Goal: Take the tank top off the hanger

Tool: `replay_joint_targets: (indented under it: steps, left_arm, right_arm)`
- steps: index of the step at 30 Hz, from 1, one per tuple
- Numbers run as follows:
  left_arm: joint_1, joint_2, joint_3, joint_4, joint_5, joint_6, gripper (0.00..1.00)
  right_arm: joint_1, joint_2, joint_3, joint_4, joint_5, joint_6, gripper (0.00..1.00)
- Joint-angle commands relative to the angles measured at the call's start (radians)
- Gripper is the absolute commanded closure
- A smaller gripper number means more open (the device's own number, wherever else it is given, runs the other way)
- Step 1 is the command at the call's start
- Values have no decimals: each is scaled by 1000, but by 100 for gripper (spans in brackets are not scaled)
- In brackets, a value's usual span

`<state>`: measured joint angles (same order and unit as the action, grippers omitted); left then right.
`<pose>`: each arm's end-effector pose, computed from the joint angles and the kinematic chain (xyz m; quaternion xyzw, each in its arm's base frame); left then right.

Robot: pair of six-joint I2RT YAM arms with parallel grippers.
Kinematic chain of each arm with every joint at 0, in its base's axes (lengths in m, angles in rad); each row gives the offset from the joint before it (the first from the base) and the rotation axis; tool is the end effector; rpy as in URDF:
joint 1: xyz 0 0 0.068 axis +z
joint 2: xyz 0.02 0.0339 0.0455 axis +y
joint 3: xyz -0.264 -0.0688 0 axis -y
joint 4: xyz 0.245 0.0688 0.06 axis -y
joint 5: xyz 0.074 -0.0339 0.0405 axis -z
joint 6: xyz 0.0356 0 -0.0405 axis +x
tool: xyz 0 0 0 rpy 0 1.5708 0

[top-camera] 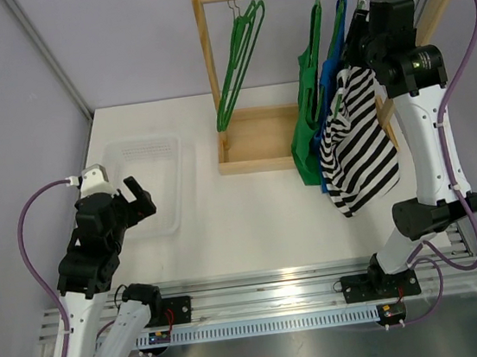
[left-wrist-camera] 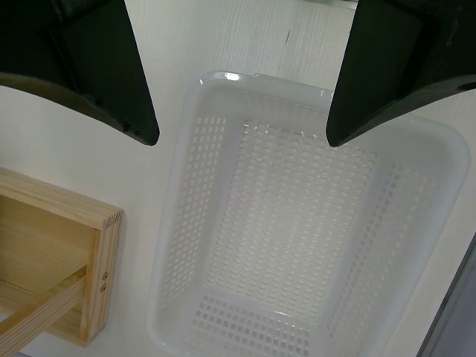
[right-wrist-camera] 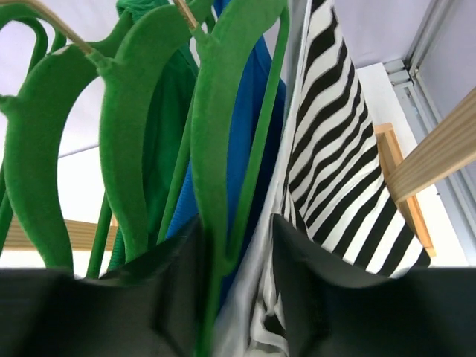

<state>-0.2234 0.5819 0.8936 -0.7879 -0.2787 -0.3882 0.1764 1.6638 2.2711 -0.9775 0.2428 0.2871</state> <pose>0.1099 -0.0149 0.3412 -0.1416 0.8368 -0.0420 0.5271 0.3093 0.0464 0.5262 0.1136 0.8141 0.0315 0.5687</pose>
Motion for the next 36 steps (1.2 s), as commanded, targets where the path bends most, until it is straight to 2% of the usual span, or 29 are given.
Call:
replay_joint_targets:
  steps: [1, 3, 4, 6, 10, 11, 14, 21, 26, 33, 36]
  left_arm:
    - [-4, -8, -1, 59, 33, 22, 1]
    - [-4, -5, -1, 61, 41, 23, 1]
    - [-4, -4, -1, 62, 41, 23, 1]
    - [-4, -2, -1, 62, 42, 25, 1]
    - [-4, 1, -2, 65, 55, 28, 1]
    - [-4, 2, -2, 65, 56, 26, 1]
    - [-4, 7, -2, 67, 62, 28, 1]
    - [-4, 13, -2, 65, 69, 29, 1]
    - [-4, 15, -2, 68, 72, 32, 1]
    - [-4, 6, 21, 96, 131, 37, 1]
    - [-5, 15, 34, 117, 206, 43, 1]
  right_arm:
    - [0, -24, -1, 34, 55, -26, 56]
    - [-2, -7, 20, 27, 56, -31, 61]
    - [-2, 0, 33, 13, 56, -38, 69]
    - [-2, 16, 66, -1, 62, -43, 71]
    - [-2, 24, 109, -21, 88, -77, 89]
    - [-2, 25, 120, -26, 90, -80, 96]
    - [-2, 22, 171, -44, 87, -95, 100]
    - [-2, -6, 248, -58, 99, -137, 100]
    - [-2, -70, 226, -86, 95, -149, 100]
    - [-2, -271, -14, -112, 50, -132, 100]
    - [0, -340, -70, -192, 27, -135, 100]
